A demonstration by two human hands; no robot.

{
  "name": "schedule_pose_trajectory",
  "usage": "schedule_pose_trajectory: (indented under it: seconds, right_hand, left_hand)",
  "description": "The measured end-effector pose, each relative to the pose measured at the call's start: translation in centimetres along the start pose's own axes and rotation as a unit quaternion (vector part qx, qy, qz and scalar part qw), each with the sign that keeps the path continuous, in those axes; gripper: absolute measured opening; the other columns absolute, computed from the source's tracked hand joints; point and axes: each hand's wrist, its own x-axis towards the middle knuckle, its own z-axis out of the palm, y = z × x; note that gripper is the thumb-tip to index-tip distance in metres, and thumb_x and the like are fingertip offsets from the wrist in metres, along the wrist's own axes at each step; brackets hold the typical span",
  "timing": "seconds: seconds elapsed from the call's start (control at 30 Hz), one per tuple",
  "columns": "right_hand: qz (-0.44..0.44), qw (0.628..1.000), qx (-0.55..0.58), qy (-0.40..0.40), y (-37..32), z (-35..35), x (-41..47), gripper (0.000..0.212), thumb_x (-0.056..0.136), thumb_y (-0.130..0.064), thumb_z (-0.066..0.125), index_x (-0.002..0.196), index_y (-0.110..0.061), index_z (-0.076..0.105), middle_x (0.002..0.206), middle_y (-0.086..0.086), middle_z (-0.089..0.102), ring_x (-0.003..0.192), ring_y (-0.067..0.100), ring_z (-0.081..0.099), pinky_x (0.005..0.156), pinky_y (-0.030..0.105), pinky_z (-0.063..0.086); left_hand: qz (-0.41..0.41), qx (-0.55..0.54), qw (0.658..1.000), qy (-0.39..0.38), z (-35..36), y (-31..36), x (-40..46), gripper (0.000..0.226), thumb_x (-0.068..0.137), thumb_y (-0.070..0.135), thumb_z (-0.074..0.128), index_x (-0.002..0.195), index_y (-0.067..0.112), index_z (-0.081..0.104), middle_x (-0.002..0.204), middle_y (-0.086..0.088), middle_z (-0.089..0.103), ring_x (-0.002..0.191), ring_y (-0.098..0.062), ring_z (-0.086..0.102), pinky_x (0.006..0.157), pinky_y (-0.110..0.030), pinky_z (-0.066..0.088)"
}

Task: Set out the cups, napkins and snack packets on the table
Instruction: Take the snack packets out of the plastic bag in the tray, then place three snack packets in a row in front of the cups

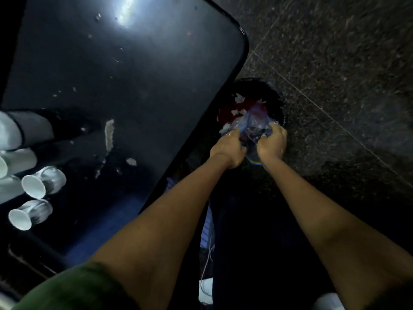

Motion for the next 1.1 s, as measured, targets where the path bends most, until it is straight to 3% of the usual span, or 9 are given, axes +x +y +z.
schedule_pose_trajectory:
  seconds: [0.1,0.3,0.43,0.63,0.93,1.1]
  right_hand:
    - [-0.034,0.999,-0.032,0.011,-0.8,-1.0,-1.5,0.04,0.095,-0.005,0.044,0.134,-0.008,0.047,0.142,0.013,0.038,0.13,0.031,0.039,0.107,0.04,0.036]
    - [-0.134,0.987,-0.082,0.032,-3.3,-3.8,-6.3,0.036,0.092,-0.009,0.048,0.127,-0.006,0.053,0.133,0.017,0.05,0.128,0.033,0.041,0.109,0.043,0.031]
    - [-0.221,0.966,-0.125,0.035,-4.9,-5.4,-10.7,0.036,0.09,-0.009,0.047,0.125,-0.007,0.055,0.129,0.014,0.055,0.126,0.031,0.043,0.107,0.042,0.031]
    - [-0.324,0.933,-0.158,0.018,-7.8,-6.6,-17.0,0.037,0.089,-0.007,0.05,0.126,-0.005,0.054,0.131,0.012,0.056,0.127,0.03,0.044,0.103,0.038,0.028]
    - [-0.478,0.851,-0.212,-0.038,-13.0,-5.3,-26.3,0.045,0.089,-0.011,0.052,0.133,-0.008,0.046,0.136,0.009,0.051,0.13,0.026,0.041,0.106,0.042,0.03]
    - [-0.543,0.785,-0.291,-0.07,-14.0,-2.8,-31.0,0.055,0.093,-0.024,0.049,0.144,-0.012,0.033,0.153,0.006,0.032,0.142,0.022,0.027,0.114,0.038,0.019]
  left_hand:
    - [-0.004,-0.026,0.999,0.024,-0.6,0.2,-1.5,0.048,0.093,0.022,0.048,0.139,0.012,0.035,0.139,-0.013,0.046,0.125,-0.032,0.046,0.1,-0.045,0.042]
    - [-0.007,-0.068,0.994,0.083,-2.4,0.8,-6.2,0.057,0.093,0.024,0.049,0.146,0.015,0.029,0.148,-0.009,0.037,0.134,-0.027,0.039,0.107,-0.039,0.037]
    - [0.008,-0.104,0.985,0.139,-3.6,0.4,-10.5,0.05,0.091,0.021,0.05,0.139,0.014,0.039,0.143,-0.01,0.044,0.13,-0.028,0.044,0.102,-0.036,0.04]
    - [-0.015,-0.123,0.972,0.198,-5.2,-1.8,-16.9,0.059,0.093,0.024,0.048,0.148,0.017,0.024,0.152,-0.004,0.033,0.138,-0.023,0.033,0.11,-0.036,0.033]
    - [-0.083,-0.183,0.914,0.353,-6.5,-7.5,-26.8,0.062,0.094,0.025,0.05,0.149,0.016,0.02,0.155,-0.002,0.028,0.142,-0.018,0.026,0.116,-0.035,0.025]
    - [-0.108,-0.214,0.883,0.405,-6.7,-11.4,-30.5,0.065,0.094,0.026,0.049,0.15,0.015,0.017,0.156,-0.002,0.024,0.144,-0.017,0.021,0.118,-0.036,0.019]
